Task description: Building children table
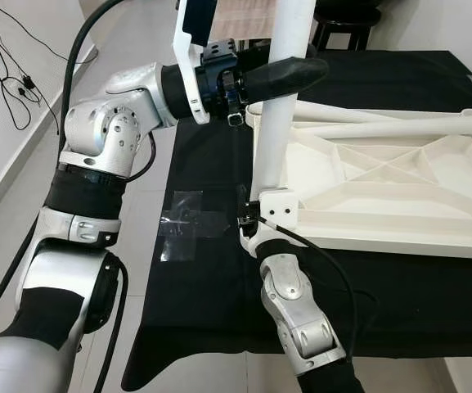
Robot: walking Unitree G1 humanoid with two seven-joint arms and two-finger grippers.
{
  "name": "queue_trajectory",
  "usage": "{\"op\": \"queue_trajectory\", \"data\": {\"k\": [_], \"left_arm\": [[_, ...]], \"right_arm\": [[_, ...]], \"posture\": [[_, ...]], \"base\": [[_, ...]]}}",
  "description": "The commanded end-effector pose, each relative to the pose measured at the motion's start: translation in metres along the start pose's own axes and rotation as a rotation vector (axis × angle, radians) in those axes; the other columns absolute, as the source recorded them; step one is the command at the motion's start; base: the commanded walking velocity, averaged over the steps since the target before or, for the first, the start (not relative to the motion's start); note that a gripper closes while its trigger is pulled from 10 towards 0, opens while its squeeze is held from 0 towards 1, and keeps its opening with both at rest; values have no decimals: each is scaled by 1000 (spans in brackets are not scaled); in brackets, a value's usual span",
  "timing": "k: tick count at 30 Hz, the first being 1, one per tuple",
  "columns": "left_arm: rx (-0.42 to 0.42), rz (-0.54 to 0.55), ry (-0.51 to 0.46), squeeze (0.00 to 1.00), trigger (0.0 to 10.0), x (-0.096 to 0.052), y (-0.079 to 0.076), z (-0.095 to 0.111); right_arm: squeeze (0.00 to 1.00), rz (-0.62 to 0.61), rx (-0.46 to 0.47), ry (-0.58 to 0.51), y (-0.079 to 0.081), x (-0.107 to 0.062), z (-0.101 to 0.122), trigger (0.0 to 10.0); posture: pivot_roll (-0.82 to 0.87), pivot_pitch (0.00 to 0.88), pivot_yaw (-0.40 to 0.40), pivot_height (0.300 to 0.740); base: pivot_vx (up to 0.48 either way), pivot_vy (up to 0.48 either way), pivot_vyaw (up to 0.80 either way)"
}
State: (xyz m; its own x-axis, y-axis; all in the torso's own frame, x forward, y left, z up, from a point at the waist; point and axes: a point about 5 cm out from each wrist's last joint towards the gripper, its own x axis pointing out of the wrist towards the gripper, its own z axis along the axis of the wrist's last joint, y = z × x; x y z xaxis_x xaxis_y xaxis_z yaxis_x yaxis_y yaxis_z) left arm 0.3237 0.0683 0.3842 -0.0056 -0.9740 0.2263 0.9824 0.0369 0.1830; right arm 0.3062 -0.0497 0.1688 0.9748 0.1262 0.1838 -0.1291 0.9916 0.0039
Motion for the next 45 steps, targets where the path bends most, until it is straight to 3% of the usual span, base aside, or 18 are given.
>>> {"op": "queue_trajectory", "data": {"k": [1,9,18,19,26,28,29,30,31,32,33,35,38,40,42,45], "left_arm": [[-26,-53,42,0,0,6,-6,-8],[-3,-80,116,0,0,5,-12,-18],[-11,-82,121,0,0,6,-13,-21],[-11,-82,118,0,0,6,-13,-20],[-7,-81,112,0,0,5,-13,-16],[-3,-86,110,0,0,5,-14,-15],[-3,-86,110,0,0,5,-14,-15],[-2,-89,108,0,0,6,-14,-14],[0,-92,106,0,0,6,-14,-14],[0,-92,106,0,0,6,-14,-14],[3,-95,101,0,0,7,-14,-13],[3,-95,101,0,0,7,-14,-13],[4,-99,95,0,0,8,-15,-11],[4,-99,95,0,0,8,-15,-11],[3,-99,87,0,0,8,-16,-10],[3,-100,86,0,0,7,-16,-10]], "right_arm": [[0,42,110,130,27,1,-18,10000],[0,40,115,130,27,1,-18,10000],[0,57,123,128,28,2,-16,10000],[1000,94,136,111,30,3,-12,10000],[1000,279,200,-32,30,16,20,10000],[1000,453,198,-107,25,24,40,10000],[1000,453,198,-107,25,24,40,10000],[498,577,160,-125,23,26,46,10000],[322,683,110,-136,19,27,50,10000],[322,683,110,-136,19,27,50,10000],[35,842,-18,-131,7,33,55,10000],[35,842,-18,-131,7,33,55,10000],[0,955,-122,-100,-11,45,61,10000],[0,955,-122,-100,-11,45,61,10000],[0,1051,-173,-64,-25,59,69,10000],[0,1063,-172,-57,-26,61,69,10000]], "posture": [[94,170,20,740],[96,170,22,740],[95,176,23,740],[96,178,26,740],[93,179,27,740],[89,179,29,740],[89,179,29,740],[87,178,28,740],[85,180,29,740],[85,180,29,740],[83,180,25,740],[83,180,25,740],[84,182,20,740],[84,182,20,740],[85,187,16,740],[85,187,16,740]], "base": [[0,0,0],[0,0,0],[0,0,0],[0,0,0],[0,0,0],[0,0,0],[0,0,0],[0,0,0],[0,0,0],[0,0,0],[0,0,0],[0,0,0],[0,0,0],[0,0,0],[0,0,0],[0,0,0]]}}
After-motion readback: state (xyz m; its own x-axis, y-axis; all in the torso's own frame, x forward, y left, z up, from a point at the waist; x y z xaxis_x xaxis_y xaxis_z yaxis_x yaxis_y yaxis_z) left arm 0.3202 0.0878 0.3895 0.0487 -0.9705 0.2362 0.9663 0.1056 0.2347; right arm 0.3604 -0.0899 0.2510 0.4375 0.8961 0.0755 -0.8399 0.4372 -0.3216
